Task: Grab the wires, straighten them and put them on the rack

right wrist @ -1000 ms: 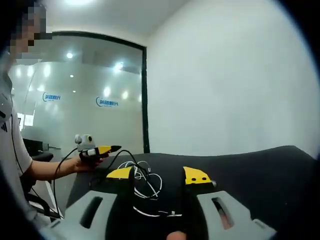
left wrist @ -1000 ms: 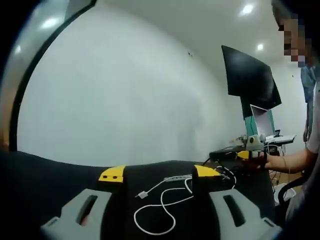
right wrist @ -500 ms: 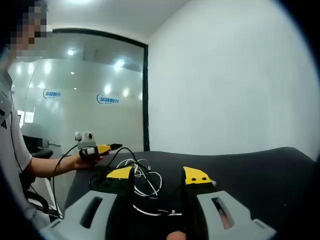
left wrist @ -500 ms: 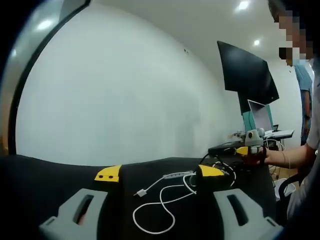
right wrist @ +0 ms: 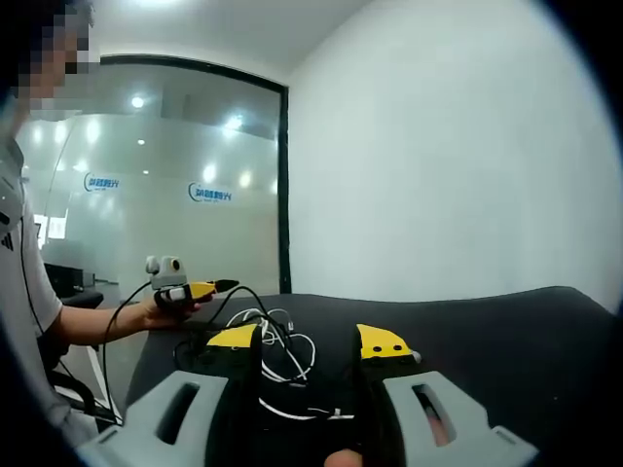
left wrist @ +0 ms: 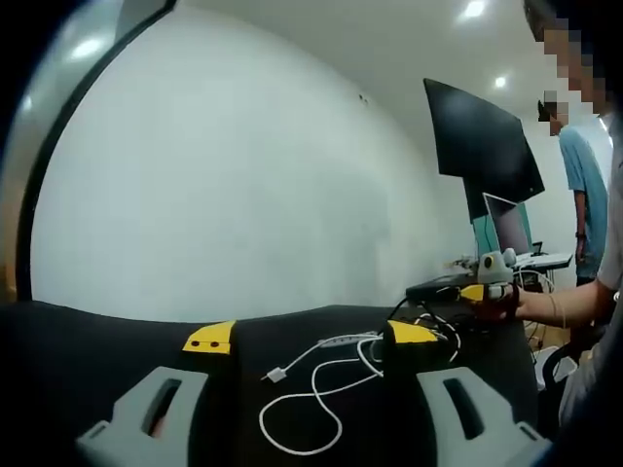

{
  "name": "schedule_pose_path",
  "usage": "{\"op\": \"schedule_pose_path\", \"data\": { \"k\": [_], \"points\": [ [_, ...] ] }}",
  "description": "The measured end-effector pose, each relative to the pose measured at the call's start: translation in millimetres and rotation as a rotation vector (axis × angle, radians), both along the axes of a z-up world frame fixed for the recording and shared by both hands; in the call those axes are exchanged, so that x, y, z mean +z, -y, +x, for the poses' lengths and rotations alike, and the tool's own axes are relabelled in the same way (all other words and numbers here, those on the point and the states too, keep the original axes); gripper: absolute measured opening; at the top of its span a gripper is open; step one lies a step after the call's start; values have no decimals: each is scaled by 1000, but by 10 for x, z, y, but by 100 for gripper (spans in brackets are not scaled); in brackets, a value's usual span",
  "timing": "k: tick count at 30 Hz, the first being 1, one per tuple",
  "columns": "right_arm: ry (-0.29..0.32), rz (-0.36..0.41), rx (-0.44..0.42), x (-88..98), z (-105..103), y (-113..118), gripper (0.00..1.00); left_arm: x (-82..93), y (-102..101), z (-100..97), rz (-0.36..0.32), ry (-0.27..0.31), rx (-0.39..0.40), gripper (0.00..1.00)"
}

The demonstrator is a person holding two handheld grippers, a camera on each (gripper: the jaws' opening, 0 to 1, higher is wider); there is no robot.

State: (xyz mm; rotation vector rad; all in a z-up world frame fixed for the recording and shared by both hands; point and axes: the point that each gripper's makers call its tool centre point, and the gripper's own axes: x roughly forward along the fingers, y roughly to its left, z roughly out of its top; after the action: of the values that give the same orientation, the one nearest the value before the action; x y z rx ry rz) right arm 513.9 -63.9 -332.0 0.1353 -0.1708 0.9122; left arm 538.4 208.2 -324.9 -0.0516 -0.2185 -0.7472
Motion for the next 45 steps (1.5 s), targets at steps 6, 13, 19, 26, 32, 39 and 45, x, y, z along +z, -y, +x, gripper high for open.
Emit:
{"op": "schedule_pose_path", "data": {
  "k": [6,13,19,26,32,39,45],
  "points": [
    [1,-1,0,-1,-1,2,35,-6,6,-3,3,-1,1,61],
    [-3,1,-5,-2,1,8,35,-14,-15,24,3,-4,5,61],
    [-4,5,0,2,2,10,35,-28,-17,33,8,-9,9,61],
    [-7,7,-8,-2,17,28,35,-37,-15,31,14,-9,13,61],
    [-11,3,-39,-14,52,70,35,-34,-17,33,12,-9,10,61],
    [-28,40,-51,14,85,126,35,-50,-9,40,25,-9,10,61],
    [-37,19,-31,-18,48,65,35,-68,10,32,40,-11,15,61]
  ]
}}
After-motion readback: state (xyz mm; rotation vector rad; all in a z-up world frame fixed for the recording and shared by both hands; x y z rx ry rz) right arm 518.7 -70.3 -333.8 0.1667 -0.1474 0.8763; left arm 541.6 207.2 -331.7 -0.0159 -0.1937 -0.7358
